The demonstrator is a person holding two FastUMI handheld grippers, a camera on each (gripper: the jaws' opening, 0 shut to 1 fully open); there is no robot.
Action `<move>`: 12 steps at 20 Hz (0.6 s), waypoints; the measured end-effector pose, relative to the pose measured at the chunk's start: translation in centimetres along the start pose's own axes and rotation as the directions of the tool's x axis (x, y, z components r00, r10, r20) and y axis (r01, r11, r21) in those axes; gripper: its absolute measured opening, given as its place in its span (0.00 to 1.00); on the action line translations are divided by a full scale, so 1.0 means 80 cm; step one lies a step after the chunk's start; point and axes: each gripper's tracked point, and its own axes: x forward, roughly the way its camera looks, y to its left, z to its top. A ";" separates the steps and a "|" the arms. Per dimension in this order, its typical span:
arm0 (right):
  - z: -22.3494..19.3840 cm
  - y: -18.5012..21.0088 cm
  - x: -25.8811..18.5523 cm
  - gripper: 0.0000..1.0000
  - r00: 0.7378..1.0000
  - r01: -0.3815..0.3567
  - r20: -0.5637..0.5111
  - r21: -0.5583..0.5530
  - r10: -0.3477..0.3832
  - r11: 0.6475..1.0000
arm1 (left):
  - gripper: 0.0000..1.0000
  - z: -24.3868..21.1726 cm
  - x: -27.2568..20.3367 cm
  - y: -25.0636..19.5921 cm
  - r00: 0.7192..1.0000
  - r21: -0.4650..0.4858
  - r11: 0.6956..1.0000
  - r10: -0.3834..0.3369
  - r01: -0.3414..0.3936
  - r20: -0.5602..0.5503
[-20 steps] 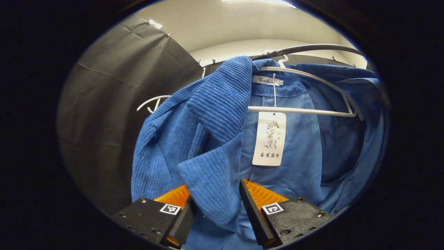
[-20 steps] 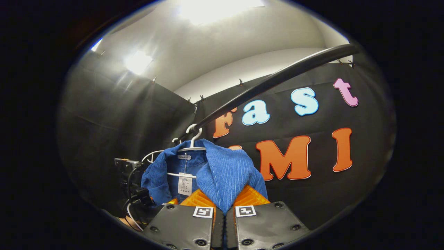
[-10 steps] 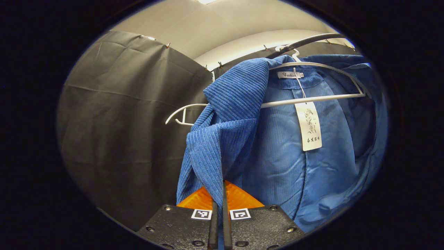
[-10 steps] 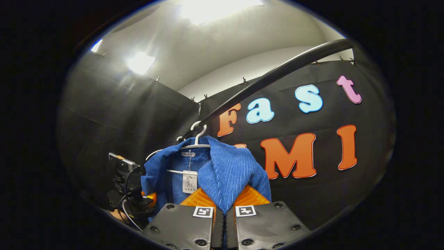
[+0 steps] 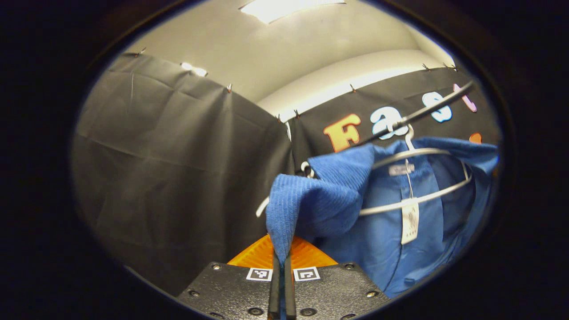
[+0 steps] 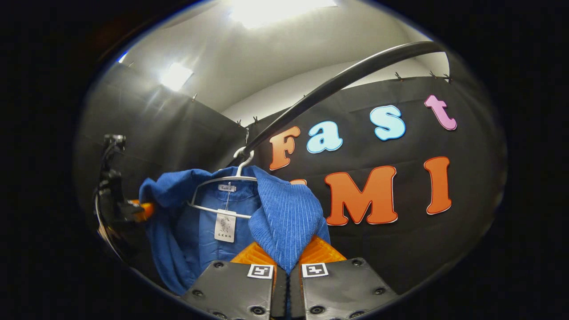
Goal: Grasp the clothes on the hanger with both hands and then place them into the laundry hamper below.
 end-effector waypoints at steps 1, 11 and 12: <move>0.000 0.000 0.002 0.10 1.000 0.001 0.003 0.008 -0.001 1.000 | 0.04 0.024 0.009 0.004 1.000 0.004 1.000 -0.017 0.017 0.017; 0.001 -0.002 -0.009 0.10 1.000 0.013 -0.005 0.033 -0.013 0.999 | 0.02 0.136 0.155 0.055 0.989 0.157 0.986 -0.081 0.061 0.120; 0.004 -0.004 -0.013 0.10 1.000 0.017 -0.005 0.031 -0.017 0.999 | 0.00 0.134 0.170 0.052 0.988 0.195 0.979 -0.088 0.063 0.124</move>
